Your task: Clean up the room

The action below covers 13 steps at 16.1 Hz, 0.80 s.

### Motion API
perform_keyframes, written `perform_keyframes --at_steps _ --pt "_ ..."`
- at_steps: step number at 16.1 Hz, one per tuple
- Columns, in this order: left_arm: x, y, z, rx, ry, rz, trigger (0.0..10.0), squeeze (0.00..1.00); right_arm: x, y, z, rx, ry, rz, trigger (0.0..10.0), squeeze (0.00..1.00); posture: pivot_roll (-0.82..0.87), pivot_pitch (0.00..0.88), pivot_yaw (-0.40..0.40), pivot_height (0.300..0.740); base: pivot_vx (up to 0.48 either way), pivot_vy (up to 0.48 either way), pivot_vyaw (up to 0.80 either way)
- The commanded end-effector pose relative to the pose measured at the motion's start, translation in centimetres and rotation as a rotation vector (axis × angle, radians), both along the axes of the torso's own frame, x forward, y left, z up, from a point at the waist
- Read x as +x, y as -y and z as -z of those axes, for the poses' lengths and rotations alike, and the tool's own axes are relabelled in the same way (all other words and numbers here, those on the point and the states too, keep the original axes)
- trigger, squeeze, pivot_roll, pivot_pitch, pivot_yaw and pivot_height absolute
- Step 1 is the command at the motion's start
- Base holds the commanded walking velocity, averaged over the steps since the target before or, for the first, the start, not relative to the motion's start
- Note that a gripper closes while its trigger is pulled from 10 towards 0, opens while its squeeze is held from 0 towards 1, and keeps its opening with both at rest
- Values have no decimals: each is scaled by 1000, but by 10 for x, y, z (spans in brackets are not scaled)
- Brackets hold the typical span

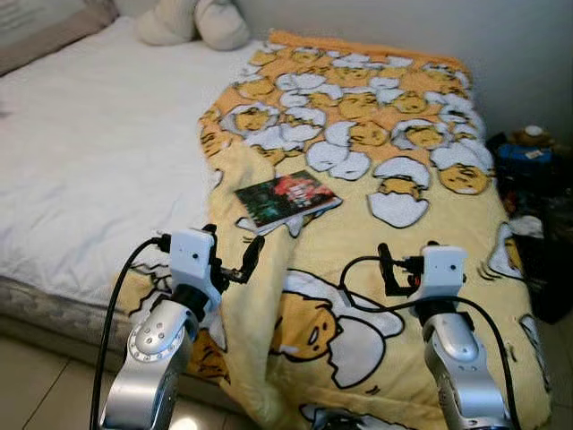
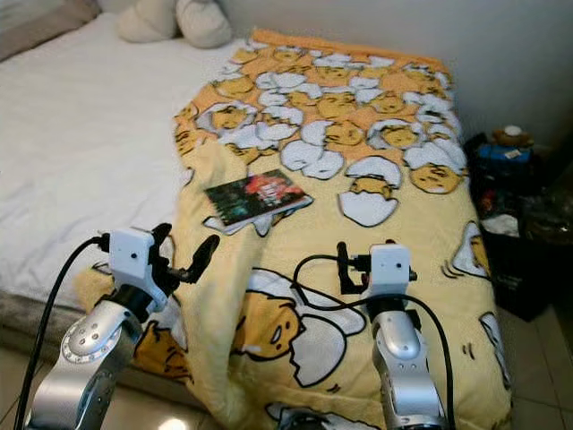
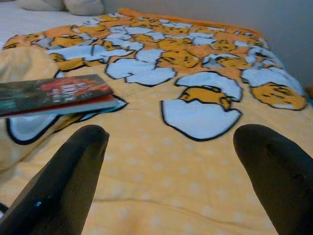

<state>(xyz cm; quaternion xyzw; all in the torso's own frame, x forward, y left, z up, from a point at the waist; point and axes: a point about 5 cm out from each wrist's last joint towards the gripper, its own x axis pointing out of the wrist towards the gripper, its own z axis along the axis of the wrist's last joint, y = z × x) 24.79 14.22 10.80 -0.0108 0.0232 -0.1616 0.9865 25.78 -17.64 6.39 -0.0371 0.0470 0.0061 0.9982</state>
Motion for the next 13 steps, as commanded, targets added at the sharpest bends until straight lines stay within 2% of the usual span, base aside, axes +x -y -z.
perform_keyframes --at_steps 1,7,8,13 --pt "3 -4 -2 12 9 -6 10000 0 0 0 0 -16 7 1 10000 0 -34 0 1 719 292 0 0" --pt "4 -1 -1 5 7 11 10000 0 3 0 -3 -17 22 -1 10000 0 -35 0 1 719 49 0 0" --pt "3 1 -3 -12 10 28 10000 0 3 0 -2 -14 16 1 10000 0 -34 0 2 719 0 480 0" --pt "2 2 -4 -19 18 61 10000 0 3 -1 1 -10 5 0 10000 0 -32 0 5 719 0 480 -740"
